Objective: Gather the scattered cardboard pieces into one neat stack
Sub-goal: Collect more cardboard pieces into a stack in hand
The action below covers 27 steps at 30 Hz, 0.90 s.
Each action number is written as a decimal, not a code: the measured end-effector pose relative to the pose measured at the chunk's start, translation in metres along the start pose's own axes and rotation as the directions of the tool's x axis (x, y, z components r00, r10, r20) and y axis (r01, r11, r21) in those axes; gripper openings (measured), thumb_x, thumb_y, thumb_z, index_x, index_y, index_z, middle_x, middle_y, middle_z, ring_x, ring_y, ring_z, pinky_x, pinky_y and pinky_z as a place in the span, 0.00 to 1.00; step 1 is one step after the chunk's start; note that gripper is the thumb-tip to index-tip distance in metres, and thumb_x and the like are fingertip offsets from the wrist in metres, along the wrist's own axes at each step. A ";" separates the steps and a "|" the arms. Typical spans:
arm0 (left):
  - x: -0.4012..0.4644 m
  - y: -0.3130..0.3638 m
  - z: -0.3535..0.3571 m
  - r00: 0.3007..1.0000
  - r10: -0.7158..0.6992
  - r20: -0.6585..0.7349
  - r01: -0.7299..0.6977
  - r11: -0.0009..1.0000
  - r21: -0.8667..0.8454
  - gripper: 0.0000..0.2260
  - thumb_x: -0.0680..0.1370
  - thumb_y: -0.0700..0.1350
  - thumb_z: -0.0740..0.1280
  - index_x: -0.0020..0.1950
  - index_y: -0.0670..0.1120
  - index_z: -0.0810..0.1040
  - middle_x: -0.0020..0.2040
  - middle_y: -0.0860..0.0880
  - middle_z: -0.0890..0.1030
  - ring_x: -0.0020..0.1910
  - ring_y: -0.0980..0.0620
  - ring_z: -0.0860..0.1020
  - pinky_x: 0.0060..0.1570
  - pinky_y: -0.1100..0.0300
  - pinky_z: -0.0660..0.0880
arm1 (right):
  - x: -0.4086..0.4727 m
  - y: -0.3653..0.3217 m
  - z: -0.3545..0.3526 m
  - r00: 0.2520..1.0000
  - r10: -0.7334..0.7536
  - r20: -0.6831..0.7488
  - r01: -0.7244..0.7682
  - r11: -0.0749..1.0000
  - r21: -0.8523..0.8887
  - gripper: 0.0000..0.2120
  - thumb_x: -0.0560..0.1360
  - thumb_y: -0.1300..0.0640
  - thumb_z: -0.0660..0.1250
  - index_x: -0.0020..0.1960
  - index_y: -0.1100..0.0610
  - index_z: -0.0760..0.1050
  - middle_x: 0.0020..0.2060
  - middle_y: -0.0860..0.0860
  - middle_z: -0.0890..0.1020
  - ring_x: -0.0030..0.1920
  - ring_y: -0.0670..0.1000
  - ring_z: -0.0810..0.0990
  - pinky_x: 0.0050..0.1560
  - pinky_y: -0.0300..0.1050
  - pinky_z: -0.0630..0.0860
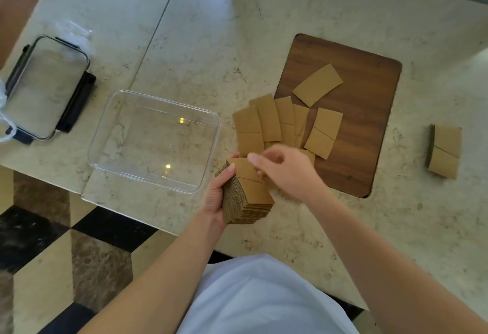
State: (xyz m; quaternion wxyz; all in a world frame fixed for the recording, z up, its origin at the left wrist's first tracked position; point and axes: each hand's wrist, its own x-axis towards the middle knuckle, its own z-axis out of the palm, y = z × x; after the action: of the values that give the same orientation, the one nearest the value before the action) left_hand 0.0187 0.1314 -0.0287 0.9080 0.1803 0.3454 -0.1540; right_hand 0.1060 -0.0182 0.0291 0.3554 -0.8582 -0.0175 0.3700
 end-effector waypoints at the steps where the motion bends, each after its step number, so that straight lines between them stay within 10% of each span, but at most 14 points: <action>1: 0.000 0.001 0.001 1.000 0.010 -0.002 -0.010 1.000 -0.020 0.31 0.61 0.43 0.86 0.63 0.48 0.82 0.56 0.36 0.85 0.51 0.37 0.86 0.48 0.41 0.84 | 0.013 -0.004 -0.003 0.991 0.016 -0.131 -0.018 1.000 -0.020 0.27 0.74 0.31 0.65 0.62 0.49 0.77 0.51 0.44 0.82 0.49 0.44 0.80 0.43 0.40 0.74; 4: 0.000 0.001 0.003 1.000 0.015 -0.027 -0.016 0.999 -0.038 0.31 0.62 0.43 0.86 0.63 0.47 0.82 0.57 0.36 0.84 0.53 0.37 0.84 0.52 0.41 0.83 | 0.051 -0.022 0.001 0.923 -0.071 -0.377 -0.046 0.955 -0.294 0.31 0.74 0.36 0.69 0.69 0.55 0.72 0.62 0.53 0.78 0.63 0.56 0.75 0.61 0.56 0.69; 10: -0.002 0.004 0.003 1.000 -0.008 -0.029 0.007 0.999 -0.052 0.28 0.61 0.42 0.86 0.60 0.47 0.83 0.57 0.36 0.82 0.52 0.37 0.84 0.51 0.41 0.83 | 0.091 -0.041 0.023 0.946 -0.103 -0.306 -0.101 0.806 -0.584 0.40 0.67 0.36 0.77 0.69 0.59 0.69 0.64 0.57 0.74 0.65 0.60 0.71 0.64 0.57 0.66; 16: 0.000 0.006 0.002 0.997 -0.021 -0.071 0.019 0.999 -0.028 0.23 0.65 0.42 0.82 0.59 0.47 0.85 0.59 0.35 0.82 0.53 0.36 0.85 0.52 0.40 0.83 | 0.083 -0.031 0.011 0.973 -0.049 -0.228 0.023 0.993 -0.116 0.09 0.80 0.50 0.66 0.50 0.56 0.74 0.41 0.52 0.78 0.43 0.55 0.78 0.38 0.47 0.70; 20: -0.001 0.005 -0.003 0.994 -0.052 -0.092 0.051 0.999 -0.014 0.17 0.72 0.44 0.75 0.61 0.46 0.84 0.57 0.34 0.84 0.51 0.36 0.86 0.49 0.42 0.84 | 0.050 -0.021 -0.023 0.994 0.038 -0.102 -0.017 0.979 0.203 0.18 0.85 0.46 0.58 0.68 0.55 0.71 0.44 0.51 0.82 0.34 0.52 0.84 0.27 0.43 0.74; 27: 0.005 0.004 0.006 0.998 -0.009 -0.062 0.013 0.998 0.068 0.24 0.65 0.45 0.83 0.60 0.48 0.84 0.55 0.37 0.86 0.49 0.39 0.86 0.45 0.44 0.84 | 0.013 -0.011 -0.044 0.941 0.269 0.203 -0.313 0.923 0.225 0.16 0.85 0.45 0.59 0.56 0.56 0.78 0.27 0.50 0.76 0.20 0.46 0.70 0.19 0.36 0.64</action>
State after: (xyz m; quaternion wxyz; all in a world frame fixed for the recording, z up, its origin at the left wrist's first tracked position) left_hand 0.0274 0.1319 -0.0265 0.8893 0.2141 0.3688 -0.1651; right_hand 0.1467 -0.0318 0.0485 0.4005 -0.7643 0.1281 0.4889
